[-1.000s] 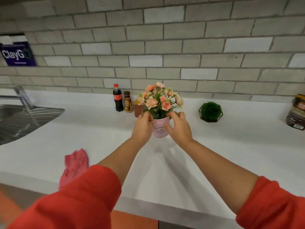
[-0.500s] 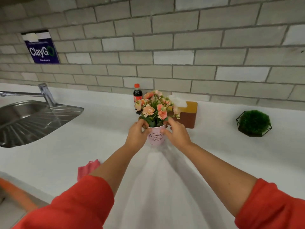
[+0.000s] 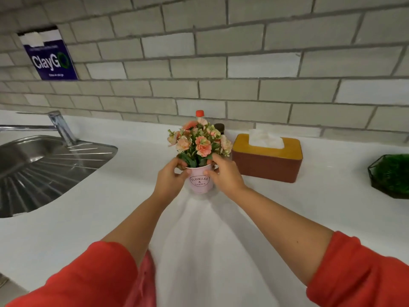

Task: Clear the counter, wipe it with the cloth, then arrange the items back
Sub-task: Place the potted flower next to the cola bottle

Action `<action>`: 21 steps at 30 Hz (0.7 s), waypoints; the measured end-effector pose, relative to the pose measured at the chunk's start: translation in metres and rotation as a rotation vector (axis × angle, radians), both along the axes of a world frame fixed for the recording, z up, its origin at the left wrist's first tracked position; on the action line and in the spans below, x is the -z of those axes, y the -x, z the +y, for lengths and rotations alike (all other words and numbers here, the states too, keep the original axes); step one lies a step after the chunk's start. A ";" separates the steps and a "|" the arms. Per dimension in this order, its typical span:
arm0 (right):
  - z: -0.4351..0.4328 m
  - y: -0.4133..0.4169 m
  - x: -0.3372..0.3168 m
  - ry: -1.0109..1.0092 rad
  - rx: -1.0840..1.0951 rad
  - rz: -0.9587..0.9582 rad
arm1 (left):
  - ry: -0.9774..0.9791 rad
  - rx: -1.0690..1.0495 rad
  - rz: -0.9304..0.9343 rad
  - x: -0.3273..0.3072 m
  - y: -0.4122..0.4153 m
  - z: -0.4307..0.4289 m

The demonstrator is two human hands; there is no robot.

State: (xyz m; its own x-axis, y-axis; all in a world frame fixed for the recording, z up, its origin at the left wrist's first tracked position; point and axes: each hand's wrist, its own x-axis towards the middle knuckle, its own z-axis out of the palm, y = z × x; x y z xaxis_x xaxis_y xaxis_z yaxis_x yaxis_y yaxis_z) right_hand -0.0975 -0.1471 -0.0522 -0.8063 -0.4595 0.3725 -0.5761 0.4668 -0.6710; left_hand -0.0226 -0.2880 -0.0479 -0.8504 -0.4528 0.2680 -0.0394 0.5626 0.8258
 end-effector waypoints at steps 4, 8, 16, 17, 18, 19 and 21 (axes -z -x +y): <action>-0.038 0.016 -0.001 0.027 0.057 0.014 | -0.030 0.052 0.000 0.002 0.026 -0.043; -0.081 0.030 -0.003 -0.014 0.102 0.023 | -0.070 0.081 0.012 0.004 0.045 -0.087; -0.152 0.061 0.003 -0.086 0.136 0.033 | -0.080 0.085 0.019 0.014 0.089 -0.156; -0.158 0.065 0.003 -0.112 0.132 0.020 | -0.085 0.080 0.022 0.017 0.095 -0.161; -0.164 0.071 0.005 -0.131 0.131 0.007 | -0.083 0.078 0.029 0.019 0.101 -0.166; -0.169 0.076 0.006 -0.145 0.134 -0.010 | -0.076 0.077 0.040 0.021 0.108 -0.170; -0.176 0.086 0.010 -0.168 0.136 -0.044 | -0.073 0.072 0.060 0.025 0.122 -0.176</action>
State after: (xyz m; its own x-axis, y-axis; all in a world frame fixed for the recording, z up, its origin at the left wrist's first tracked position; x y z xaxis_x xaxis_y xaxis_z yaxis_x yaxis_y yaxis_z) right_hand -0.1836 -0.3236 -0.0618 -0.8790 -0.3979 0.2629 -0.4719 0.6456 -0.6004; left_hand -0.1449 -0.4636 -0.0730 -0.8647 -0.4117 0.2877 0.0495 0.5003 0.8644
